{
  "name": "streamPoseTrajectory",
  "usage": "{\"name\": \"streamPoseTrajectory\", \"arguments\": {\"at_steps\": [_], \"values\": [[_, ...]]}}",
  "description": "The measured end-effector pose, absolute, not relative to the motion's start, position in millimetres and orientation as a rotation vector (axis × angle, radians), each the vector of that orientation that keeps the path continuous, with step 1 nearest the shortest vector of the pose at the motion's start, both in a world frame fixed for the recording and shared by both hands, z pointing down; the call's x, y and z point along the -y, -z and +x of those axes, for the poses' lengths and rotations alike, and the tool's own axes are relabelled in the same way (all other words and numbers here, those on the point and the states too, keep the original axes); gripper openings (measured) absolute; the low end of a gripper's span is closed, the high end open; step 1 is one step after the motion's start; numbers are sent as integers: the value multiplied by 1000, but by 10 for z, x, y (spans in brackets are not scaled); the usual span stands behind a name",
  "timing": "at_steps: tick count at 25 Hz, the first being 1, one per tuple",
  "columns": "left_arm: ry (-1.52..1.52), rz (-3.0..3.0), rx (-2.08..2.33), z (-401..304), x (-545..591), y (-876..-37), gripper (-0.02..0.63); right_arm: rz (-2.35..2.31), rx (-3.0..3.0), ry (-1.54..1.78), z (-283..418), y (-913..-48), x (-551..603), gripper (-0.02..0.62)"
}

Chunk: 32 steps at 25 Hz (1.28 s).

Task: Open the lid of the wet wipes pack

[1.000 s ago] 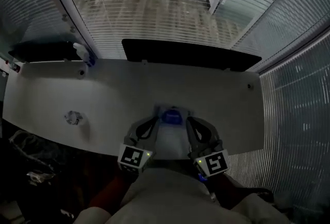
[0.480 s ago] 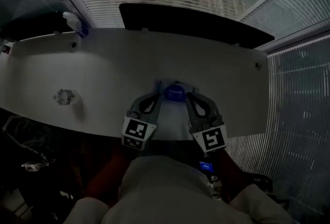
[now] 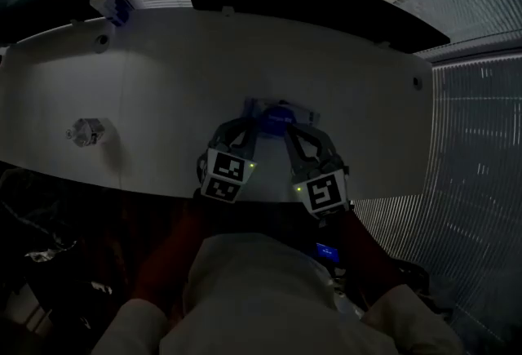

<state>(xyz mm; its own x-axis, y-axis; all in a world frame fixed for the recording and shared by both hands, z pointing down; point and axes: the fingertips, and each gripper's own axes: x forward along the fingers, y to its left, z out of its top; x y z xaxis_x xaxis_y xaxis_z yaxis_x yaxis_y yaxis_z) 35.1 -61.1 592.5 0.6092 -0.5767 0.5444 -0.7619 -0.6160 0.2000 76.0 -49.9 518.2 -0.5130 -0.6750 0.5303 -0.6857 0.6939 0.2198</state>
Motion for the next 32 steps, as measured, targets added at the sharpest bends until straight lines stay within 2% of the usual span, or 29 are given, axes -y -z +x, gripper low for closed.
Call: {"name": "streamPoseTrajectory", "arguments": {"at_steps": [19, 21, 32], "values": [[-898, 2236, 888, 484, 512, -7021, 2, 746, 2112, -51, 733, -6531, 426, 5], [-911, 2229, 888, 480, 525, -7065, 2, 710, 2101, -62, 731, -6631, 400, 39], [-956, 2215, 864, 505, 531, -7124, 2, 558, 2025, -6, 664, -6936, 306, 72]]}}
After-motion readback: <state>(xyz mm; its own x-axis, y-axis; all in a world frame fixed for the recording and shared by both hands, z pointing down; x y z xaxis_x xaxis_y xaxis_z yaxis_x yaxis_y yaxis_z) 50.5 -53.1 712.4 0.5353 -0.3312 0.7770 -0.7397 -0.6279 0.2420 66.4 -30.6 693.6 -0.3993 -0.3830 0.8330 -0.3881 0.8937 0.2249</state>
